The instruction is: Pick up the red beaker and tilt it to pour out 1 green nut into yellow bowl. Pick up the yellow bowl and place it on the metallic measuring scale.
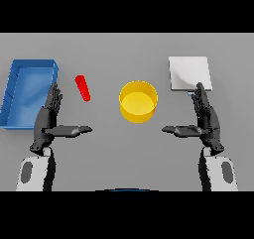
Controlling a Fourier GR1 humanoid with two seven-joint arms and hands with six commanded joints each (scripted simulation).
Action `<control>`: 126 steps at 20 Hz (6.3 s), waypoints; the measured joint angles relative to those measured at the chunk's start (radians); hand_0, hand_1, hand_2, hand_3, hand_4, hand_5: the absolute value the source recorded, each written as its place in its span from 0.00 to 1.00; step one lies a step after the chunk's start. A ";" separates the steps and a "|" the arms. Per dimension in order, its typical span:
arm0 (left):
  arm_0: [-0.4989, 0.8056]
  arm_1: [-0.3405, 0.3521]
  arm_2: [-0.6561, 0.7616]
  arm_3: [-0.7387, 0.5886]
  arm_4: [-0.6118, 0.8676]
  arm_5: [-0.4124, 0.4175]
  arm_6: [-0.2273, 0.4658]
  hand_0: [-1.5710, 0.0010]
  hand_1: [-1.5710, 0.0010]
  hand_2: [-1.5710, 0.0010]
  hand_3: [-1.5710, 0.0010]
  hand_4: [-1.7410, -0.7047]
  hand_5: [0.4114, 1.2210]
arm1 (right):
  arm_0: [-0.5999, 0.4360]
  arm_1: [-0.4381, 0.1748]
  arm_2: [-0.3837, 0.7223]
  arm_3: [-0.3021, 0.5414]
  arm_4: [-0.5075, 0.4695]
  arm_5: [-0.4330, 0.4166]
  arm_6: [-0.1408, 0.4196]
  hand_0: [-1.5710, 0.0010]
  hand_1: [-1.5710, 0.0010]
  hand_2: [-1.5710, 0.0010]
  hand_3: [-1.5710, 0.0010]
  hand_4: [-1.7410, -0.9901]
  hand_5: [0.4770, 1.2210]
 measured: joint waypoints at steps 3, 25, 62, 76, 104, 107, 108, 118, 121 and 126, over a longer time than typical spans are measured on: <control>0.004 0.000 -0.001 -0.003 0.001 0.000 -0.002 1.00 1.00 1.00 1.00 0.58 0.31 | 0.002 -0.004 -0.003 -0.001 -0.004 0.002 -0.001 1.00 1.00 1.00 1.00 0.89 0.14; -0.154 0.081 -0.042 0.177 -0.135 -0.035 0.047 1.00 1.00 1.00 1.00 0.54 0.28 | 0.080 -0.089 0.091 -0.124 0.167 0.009 -0.094 1.00 1.00 1.00 1.00 0.68 0.20; -0.564 0.000 0.106 0.710 -0.090 0.062 -0.256 0.04 0.03 0.03 0.04 0.06 0.91 | 0.093 -0.092 0.081 -0.147 0.148 0.014 -0.084 1.00 1.00 1.00 1.00 0.67 0.22; -0.606 0.098 -0.053 0.550 -0.181 0.040 -0.114 0.00 0.00 0.00 0.01 0.01 0.89 | 0.095 -0.099 0.096 -0.128 0.210 -0.012 -0.150 1.00 1.00 1.00 1.00 0.72 0.25; -1.097 0.248 -0.811 0.726 -1.005 -0.347 -0.047 0.00 0.00 0.00 0.05 0.01 1.00 | 0.128 -0.066 0.093 -0.154 0.176 -0.009 -0.103 1.00 1.00 1.00 1.00 0.70 0.15; -1.136 0.250 -0.871 0.743 -1.062 -0.354 -0.080 0.00 0.00 0.00 0.02 0.01 1.00 | 0.130 -0.058 0.103 -0.164 0.193 -0.021 -0.104 1.00 1.00 1.00 1.00 0.74 0.13; -1.157 0.247 -0.896 0.746 -1.087 -0.356 -0.090 0.00 0.00 0.00 0.02 0.01 1.00 | 0.122 -0.051 0.104 -0.156 0.192 -0.023 -0.096 1.00 1.00 1.00 1.00 0.76 0.13; -1.263 0.237 -1.079 0.808 -1.261 -0.319 -0.177 0.00 0.00 0.00 0.00 0.01 1.00 | 0.115 -0.068 0.094 -0.162 0.189 -0.019 -0.106 1.00 1.00 1.00 1.00 0.81 0.14; -1.284 0.229 -1.125 0.812 -1.310 -0.309 -0.175 0.00 0.00 0.00 0.00 0.01 1.00 | 0.114 -0.064 0.090 -0.150 0.181 -0.018 -0.108 1.00 1.00 1.00 1.00 0.81 0.13; -1.435 0.230 -1.155 0.830 -1.362 -0.314 -0.247 0.00 0.00 0.00 0.00 0.01 1.00 | 0.123 -0.047 0.098 -0.147 0.193 -0.031 -0.119 1.00 1.00 1.00 1.00 0.80 0.12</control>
